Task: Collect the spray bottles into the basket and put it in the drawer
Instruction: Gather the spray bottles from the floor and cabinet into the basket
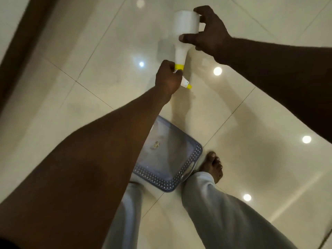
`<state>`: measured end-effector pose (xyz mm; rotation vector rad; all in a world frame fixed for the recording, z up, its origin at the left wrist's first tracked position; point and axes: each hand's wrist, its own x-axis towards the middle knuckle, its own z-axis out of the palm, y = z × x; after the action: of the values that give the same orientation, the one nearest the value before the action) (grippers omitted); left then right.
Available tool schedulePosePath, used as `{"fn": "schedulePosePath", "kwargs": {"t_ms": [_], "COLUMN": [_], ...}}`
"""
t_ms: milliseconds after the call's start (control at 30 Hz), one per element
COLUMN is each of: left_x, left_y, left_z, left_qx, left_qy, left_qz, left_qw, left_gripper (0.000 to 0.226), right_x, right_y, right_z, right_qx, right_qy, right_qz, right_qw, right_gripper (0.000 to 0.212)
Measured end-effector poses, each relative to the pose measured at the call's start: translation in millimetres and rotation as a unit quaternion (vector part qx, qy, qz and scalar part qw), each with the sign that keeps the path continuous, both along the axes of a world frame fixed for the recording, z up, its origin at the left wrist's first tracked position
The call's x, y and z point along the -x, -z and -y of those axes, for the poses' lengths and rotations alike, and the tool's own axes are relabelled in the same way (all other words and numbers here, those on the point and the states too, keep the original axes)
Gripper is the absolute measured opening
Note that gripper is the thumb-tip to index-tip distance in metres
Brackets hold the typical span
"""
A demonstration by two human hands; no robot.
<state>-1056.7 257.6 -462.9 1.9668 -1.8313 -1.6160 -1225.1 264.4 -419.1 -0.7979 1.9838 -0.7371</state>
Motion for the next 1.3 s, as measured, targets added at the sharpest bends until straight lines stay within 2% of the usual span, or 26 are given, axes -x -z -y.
{"fn": "schedulePosePath", "kwargs": {"t_ms": [300, 367, 500, 567, 667, 767, 967, 1133, 1300], "left_x": [-61, -79, -118, -140, -169, -192, -205, -198, -193], "left_y": [-121, -138, -160, -165, -165, -155, -122, -93, -72], "left_z": [-85, -112, -154, -169, -185, -191, -178, -163, -154], "left_qx": [-0.138, -0.173, -0.248, -0.277, -0.302, -0.302, -0.285, -0.291, -0.296], "left_qy": [-0.146, -0.168, -0.216, -0.245, -0.275, -0.291, -0.322, -0.33, -0.327], "left_qz": [-0.098, -0.107, -0.113, -0.106, -0.083, -0.066, -0.054, -0.041, -0.028], "left_qw": [0.975, 0.964, 0.938, 0.923, 0.909, 0.906, 0.901, 0.897, 0.897], "left_gripper": [0.036, 0.036, 0.022, 0.028, 0.029, 0.018, 0.012, 0.014, 0.01], "right_x": [-48, -70, -122, -150, -185, -210, -240, -242, -238], "right_y": [-72, -74, -64, -54, -36, -15, 21, 43, 54], "right_z": [-76, -100, -148, -170, -193, -202, -193, -181, -173], "right_qx": [-0.069, -0.097, -0.149, -0.176, -0.218, -0.255, -0.285, -0.305, -0.314], "right_qy": [0.075, 0.086, 0.126, 0.126, 0.118, 0.102, 0.176, 0.226, 0.251], "right_qz": [0.099, 0.125, 0.186, 0.19, 0.194, 0.19, 0.269, 0.293, 0.302], "right_qw": [0.99, 0.984, 0.963, 0.958, 0.949, 0.943, 0.903, 0.878, 0.864], "right_gripper": [0.091, 0.09, 0.09, 0.09, 0.089, 0.09, 0.087, 0.073, 0.077]}}
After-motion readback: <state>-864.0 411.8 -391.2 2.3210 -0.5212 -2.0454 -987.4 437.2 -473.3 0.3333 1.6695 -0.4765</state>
